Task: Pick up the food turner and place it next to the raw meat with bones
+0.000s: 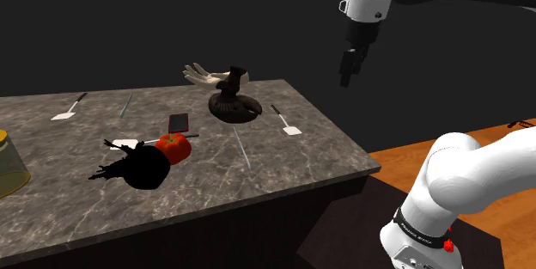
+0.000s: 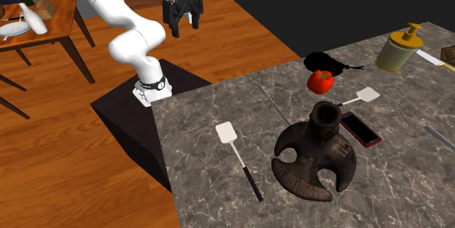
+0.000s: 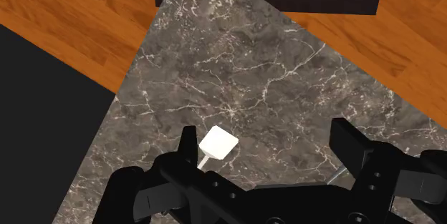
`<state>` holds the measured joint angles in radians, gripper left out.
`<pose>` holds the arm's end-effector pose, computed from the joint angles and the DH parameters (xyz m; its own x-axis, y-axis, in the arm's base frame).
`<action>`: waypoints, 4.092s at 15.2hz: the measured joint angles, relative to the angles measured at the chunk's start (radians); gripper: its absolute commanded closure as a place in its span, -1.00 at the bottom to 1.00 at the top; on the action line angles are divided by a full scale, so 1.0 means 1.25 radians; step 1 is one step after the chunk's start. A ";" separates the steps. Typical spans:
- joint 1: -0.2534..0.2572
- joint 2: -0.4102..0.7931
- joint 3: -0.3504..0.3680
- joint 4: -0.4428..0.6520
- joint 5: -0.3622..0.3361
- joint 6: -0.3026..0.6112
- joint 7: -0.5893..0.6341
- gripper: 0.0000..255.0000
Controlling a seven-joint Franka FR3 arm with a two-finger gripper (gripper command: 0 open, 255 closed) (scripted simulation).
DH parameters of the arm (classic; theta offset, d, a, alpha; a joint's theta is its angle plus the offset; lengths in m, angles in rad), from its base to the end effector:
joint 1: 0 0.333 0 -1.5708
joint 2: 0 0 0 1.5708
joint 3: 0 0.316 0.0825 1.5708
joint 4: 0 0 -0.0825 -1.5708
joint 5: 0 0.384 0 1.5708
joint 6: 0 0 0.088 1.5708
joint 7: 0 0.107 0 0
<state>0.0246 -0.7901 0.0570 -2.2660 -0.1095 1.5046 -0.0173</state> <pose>0.2986 0.0190 0.6288 0.9968 0.0757 0.0260 0.0710 -0.9862 0.1494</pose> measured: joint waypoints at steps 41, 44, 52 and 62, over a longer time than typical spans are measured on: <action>-0.146 0.835 -0.083 0.217 0.076 0.645 0.300 -1.00; -0.147 0.837 -0.084 0.215 0.077 0.648 0.299 -1.00; -0.147 0.837 -0.084 0.215 0.077 0.649 0.299 1.00; -0.146 0.821 -0.084 0.226 0.076 0.622 0.299 1.00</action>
<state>-0.1585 0.2364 -0.0477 -1.9832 -0.0143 2.2821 0.3564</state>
